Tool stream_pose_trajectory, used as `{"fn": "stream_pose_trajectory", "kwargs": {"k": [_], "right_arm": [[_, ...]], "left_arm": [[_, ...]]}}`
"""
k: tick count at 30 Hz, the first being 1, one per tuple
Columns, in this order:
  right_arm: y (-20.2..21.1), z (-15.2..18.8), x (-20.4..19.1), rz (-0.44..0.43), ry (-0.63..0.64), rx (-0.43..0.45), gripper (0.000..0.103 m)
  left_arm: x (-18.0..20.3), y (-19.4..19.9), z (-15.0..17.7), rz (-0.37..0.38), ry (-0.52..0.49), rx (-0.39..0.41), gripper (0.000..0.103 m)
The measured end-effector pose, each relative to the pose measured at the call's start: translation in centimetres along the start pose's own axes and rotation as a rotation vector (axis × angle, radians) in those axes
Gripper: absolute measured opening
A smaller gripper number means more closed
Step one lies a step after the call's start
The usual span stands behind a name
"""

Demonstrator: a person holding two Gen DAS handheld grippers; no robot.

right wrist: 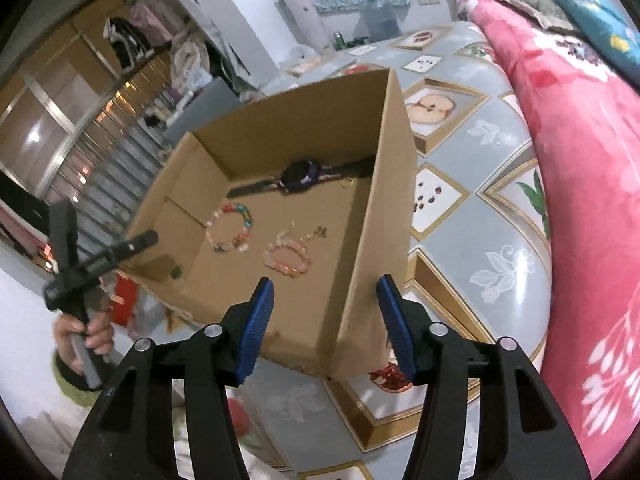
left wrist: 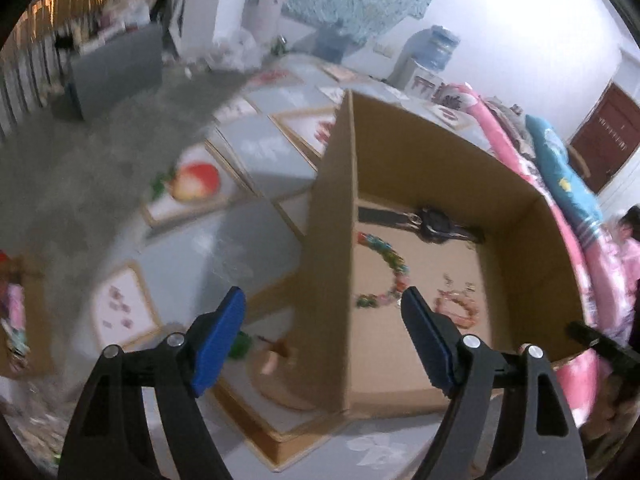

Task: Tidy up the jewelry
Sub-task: 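Withdraw both open grippers from the box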

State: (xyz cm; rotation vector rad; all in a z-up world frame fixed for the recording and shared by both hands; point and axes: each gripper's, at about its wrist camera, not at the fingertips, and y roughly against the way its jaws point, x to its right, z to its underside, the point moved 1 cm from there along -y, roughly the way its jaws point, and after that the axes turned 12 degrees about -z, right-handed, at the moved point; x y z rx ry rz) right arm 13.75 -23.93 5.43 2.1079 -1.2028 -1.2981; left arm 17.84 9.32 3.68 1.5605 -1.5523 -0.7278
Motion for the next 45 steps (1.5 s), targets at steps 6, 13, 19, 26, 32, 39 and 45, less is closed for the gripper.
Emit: {"fn": "stream_pose_trajectory", "kwargs": {"k": [6, 13, 19, 26, 32, 39, 45], "right_arm": [[0.0, 0.2, -0.5, 0.035, 0.009, -0.004, 0.054], [-0.1, 0.0, -0.2, 0.037, -0.026, 0.0, 0.052], [0.5, 1.0, -0.4, 0.038, -0.041, -0.003, 0.051], [2.7, 3.9, -1.5, 0.031, -0.055, 0.029, 0.051], [3.3, 6.1, -2.0, 0.026, -0.073, 0.036, 0.051], [3.4, 7.2, -1.7, 0.01, -0.094, 0.06, 0.052], [4.7, 8.7, -2.2, 0.111, -0.052, 0.14, 0.065]], "left_arm": [[2.6, -0.2, 1.0, 0.055, -0.059, -0.033, 0.078], [3.4, 0.2, 1.9, 0.006, -0.077, -0.009, 0.078], [2.8, 0.9, 2.3, 0.018, -0.084, -0.028, 0.078], [2.2, 3.2, 4.6, 0.053, -0.092, -0.035, 0.078], [1.4, 4.2, 6.1, 0.076, -0.081, -0.049, 0.078], [1.6, 4.3, 7.4, 0.068, -0.112, -0.021, 0.079], [1.4, 6.4, 8.0, 0.011, -0.11, 0.119, 0.084]]}}
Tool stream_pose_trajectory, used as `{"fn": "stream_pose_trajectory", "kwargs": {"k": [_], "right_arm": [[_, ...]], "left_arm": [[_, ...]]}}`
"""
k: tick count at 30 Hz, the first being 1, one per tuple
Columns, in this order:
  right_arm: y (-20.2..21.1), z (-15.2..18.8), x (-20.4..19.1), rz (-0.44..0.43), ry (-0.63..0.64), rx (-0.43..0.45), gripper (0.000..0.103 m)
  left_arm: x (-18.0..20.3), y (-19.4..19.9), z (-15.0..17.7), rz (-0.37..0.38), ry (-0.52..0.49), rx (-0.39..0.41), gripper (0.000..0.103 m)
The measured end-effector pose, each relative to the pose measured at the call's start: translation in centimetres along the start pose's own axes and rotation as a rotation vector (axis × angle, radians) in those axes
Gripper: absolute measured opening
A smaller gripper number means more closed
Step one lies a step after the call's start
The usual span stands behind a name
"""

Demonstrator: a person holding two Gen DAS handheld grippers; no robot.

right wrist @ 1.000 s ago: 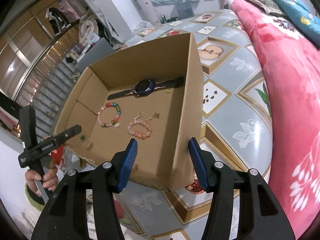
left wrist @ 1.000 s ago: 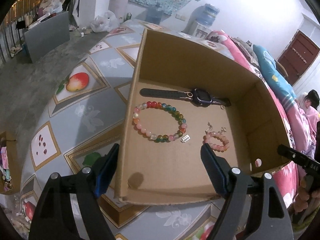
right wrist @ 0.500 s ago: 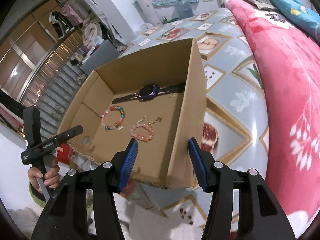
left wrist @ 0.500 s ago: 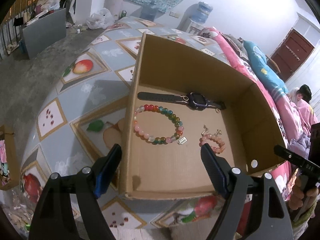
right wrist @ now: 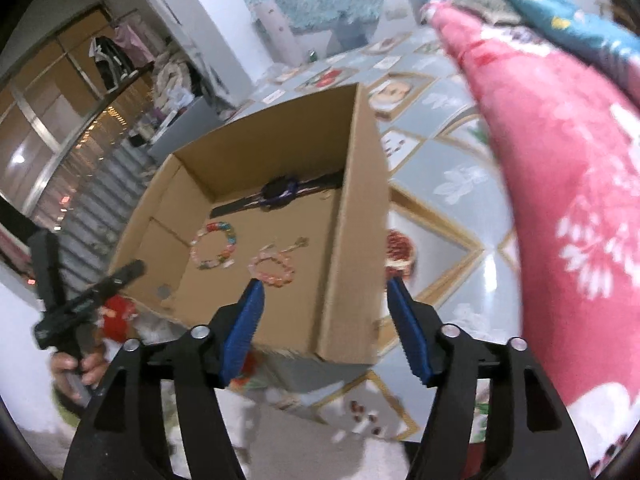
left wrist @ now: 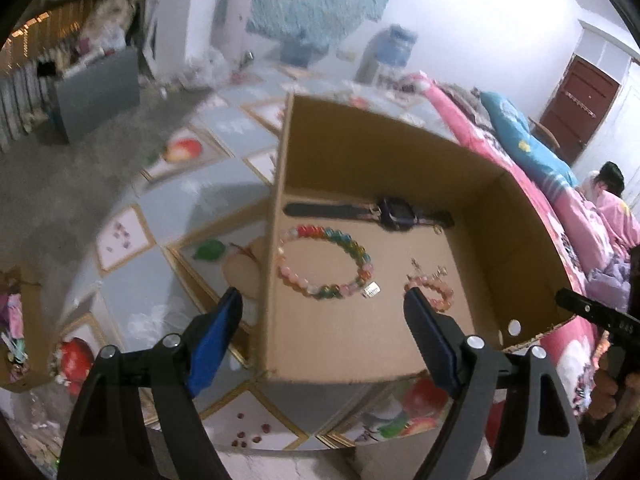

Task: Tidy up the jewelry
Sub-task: 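Withdraw both open grippers from the box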

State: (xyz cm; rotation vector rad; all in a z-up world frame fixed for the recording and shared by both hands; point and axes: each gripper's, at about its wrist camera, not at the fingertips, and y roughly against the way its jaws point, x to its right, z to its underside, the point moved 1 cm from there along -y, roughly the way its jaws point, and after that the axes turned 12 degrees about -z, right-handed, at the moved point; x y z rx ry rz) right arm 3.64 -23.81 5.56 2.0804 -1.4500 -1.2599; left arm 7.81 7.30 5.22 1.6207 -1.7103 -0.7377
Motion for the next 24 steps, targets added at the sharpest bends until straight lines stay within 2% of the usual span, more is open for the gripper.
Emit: {"fn": "stream_pose_trajectory", "kwargs": {"k": [4, 5, 7, 9, 12, 16, 19, 24], "right_arm": [[1.8, 1.9, 0.4, 0.015, 0.013, 0.083, 0.077], [2.3, 2.5, 0.6, 0.018, -0.001, 0.106, 0.078], [2.8, 3.2, 0.6, 0.049, -0.005, 0.12, 0.078], [3.9, 4.3, 0.0, 0.102, 0.033, 0.171, 0.078], [4.9, 5.5, -1.4, 0.141, 0.113, 0.211, 0.086], [4.2, 7.2, -3.5, 0.165, 0.181, 0.208, 0.093], [2.8, 8.3, -5.2, 0.219, 0.231, 0.208, 0.093], [0.8, 9.2, -7.3, 0.199, 0.297, 0.19, 0.093]], "left_arm": [[-0.4, 1.8, 0.8, -0.029, 0.012, 0.094, 0.096], [-0.5, 2.2, 1.0, -0.038, 0.013, 0.114, 0.097], [-0.5, 3.0, 1.5, -0.058, 0.007, 0.151, 0.097], [-0.5, 3.7, 2.0, -0.078, -0.001, 0.176, 0.097], [-0.1, 4.5, 2.6, -0.09, -0.012, 0.194, 0.097], [0.6, 5.1, 3.2, -0.125, -0.036, 0.209, 0.097], [1.1, 5.3, 3.8, -0.167, -0.051, 0.227, 0.097], [1.8, 5.0, 4.6, -0.189, -0.064, 0.206, 0.097]]}}
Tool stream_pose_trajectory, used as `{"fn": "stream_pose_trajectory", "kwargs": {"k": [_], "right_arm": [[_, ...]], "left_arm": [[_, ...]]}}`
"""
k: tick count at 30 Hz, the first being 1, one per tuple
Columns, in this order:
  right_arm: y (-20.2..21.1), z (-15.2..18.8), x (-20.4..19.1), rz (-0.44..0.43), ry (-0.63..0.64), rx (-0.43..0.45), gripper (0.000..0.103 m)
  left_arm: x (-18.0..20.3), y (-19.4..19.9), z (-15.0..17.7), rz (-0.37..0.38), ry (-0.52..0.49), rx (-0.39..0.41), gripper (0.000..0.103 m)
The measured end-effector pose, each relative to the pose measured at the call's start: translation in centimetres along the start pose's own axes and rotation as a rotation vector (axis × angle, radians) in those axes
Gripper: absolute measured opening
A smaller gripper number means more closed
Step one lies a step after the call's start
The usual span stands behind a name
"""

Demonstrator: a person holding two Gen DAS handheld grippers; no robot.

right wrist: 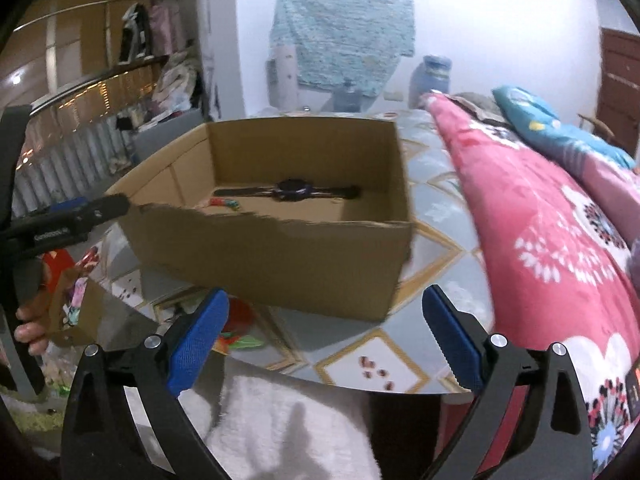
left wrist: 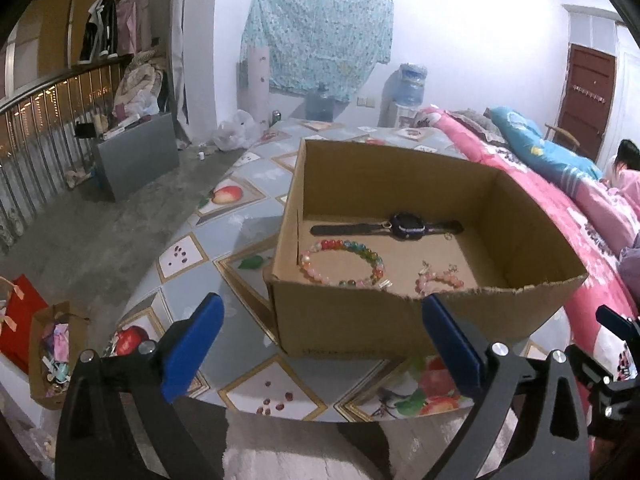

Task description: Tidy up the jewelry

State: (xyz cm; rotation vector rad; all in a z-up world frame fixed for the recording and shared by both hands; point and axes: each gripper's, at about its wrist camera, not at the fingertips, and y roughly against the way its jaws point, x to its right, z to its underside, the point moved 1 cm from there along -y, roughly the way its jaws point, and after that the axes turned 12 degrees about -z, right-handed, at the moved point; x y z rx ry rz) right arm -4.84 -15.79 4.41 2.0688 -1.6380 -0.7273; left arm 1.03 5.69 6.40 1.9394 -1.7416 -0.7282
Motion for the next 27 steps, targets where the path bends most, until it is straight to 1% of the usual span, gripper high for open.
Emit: {"fn": "stream_pose_trajectory", "kwargs": {"k": [3, 4, 7, 9, 12, 14, 19, 27], "right_arm": [[-0.3, -0.2, -0.1, -0.033, -0.041, -0.001, 0.095], [-0.3, -0.2, 0.2, -0.036, -0.071, 0.015, 0.095], [-0.2, -0.3, 0.8, -0.035, -0.129, 0.042, 0.095], [-0.8, -0.5, 1.1, -0.016, -0.148, 0.012, 0.095], [-1.6, -0.6, 1.4, 0.021, -0.17, -0.032, 0.095], [-2.0, -0.7, 1.8, 0.02, -0.199, -0.058, 0.095], [-2.3, -0.8, 1.8, 0.016, -0.238, -0.093, 0.095], [-2.5, -1.3, 1.7, 0.027, -0.24, -0.111, 0.095]], "left_arm": [[0.7, 0.1, 0.4, -0.039, -0.046, -0.01, 0.097], [1.0, 0.0, 0.6, -0.048, -0.066, -0.018, 0.097], [1.4, -0.4, 1.0, -0.047, -0.064, -0.042, 0.097], [1.8, -0.5, 1.1, -0.036, -0.047, -0.056, 0.097], [2.7, -0.8, 1.2, -0.044, -0.054, -0.083, 0.097], [3.6, -1.4, 1.2, -0.055, -0.078, -0.122, 0.097], [4.9, -2.0, 1.3, -0.051, -0.11, -0.17, 0.097], [6.1, -1.9, 1.2, -0.043, -0.139, -0.178, 0.097]]}}
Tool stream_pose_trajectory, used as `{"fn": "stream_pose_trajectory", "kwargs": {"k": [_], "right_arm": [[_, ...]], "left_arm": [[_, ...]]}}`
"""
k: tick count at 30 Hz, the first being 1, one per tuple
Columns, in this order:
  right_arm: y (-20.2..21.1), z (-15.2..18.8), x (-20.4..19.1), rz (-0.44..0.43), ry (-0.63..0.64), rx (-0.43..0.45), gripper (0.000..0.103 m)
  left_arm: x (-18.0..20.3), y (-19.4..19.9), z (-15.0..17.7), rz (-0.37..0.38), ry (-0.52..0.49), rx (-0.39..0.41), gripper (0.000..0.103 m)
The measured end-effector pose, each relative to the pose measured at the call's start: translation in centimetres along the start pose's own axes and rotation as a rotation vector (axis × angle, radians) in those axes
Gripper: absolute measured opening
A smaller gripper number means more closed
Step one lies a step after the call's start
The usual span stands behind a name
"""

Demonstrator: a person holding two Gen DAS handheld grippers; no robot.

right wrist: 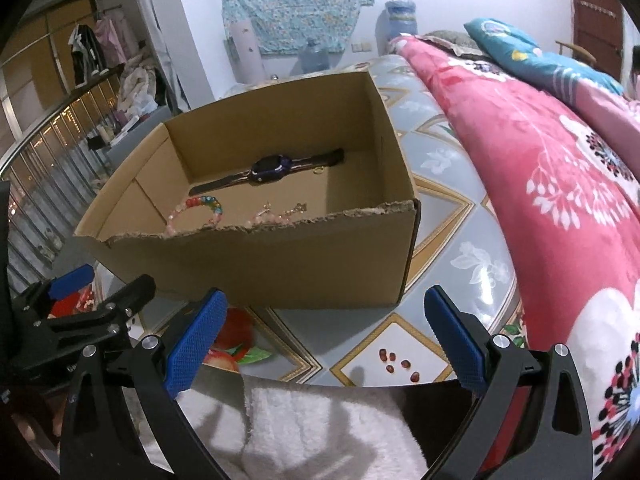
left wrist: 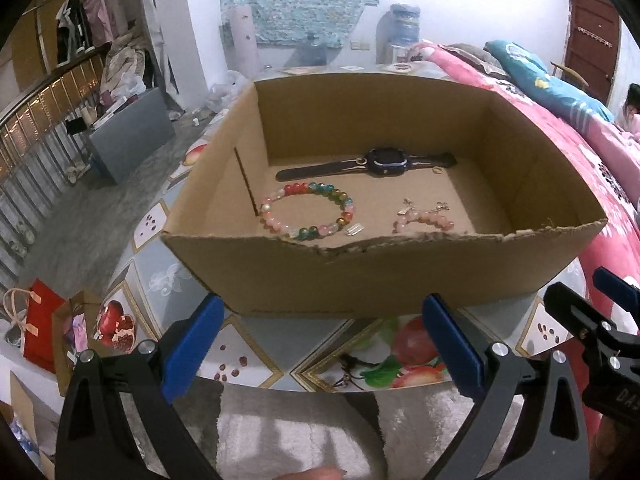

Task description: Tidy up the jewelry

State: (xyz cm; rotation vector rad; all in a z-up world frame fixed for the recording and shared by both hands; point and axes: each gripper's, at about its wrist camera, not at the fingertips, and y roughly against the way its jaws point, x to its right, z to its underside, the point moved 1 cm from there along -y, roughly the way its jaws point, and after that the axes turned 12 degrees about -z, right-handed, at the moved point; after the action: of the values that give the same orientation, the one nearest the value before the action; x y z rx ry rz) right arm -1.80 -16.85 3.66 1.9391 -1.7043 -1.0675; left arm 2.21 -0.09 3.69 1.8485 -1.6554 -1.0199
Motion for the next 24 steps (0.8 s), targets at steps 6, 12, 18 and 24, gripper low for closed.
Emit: {"fn": "stream_pose_trajectory", "kwargs": {"k": [6, 12, 18, 24], "right_arm": [[-0.29, -0.24, 0.04, 0.014, 0.0, -0.008, 0.095], [-0.46, -0.37, 0.47, 0.031, -0.004, -0.017, 0.095], [-0.49, -0.41, 0.7, 0.032, -0.009, -0.021, 0.095], [-0.64, -0.55, 0.9, 0.032, -0.014, -0.031, 0.095]], "left_arm": [[0.81, 0.14, -0.38, 0.019, -0.018, 0.0, 0.097], [0.93, 0.06, -0.56, 0.035, -0.008, -0.013, 0.097], [0.96, -0.07, -0.69, 0.033, -0.016, -0.021, 0.097], [1.02, -0.12, -0.79, 0.035, -0.015, -0.023, 0.097]]}}
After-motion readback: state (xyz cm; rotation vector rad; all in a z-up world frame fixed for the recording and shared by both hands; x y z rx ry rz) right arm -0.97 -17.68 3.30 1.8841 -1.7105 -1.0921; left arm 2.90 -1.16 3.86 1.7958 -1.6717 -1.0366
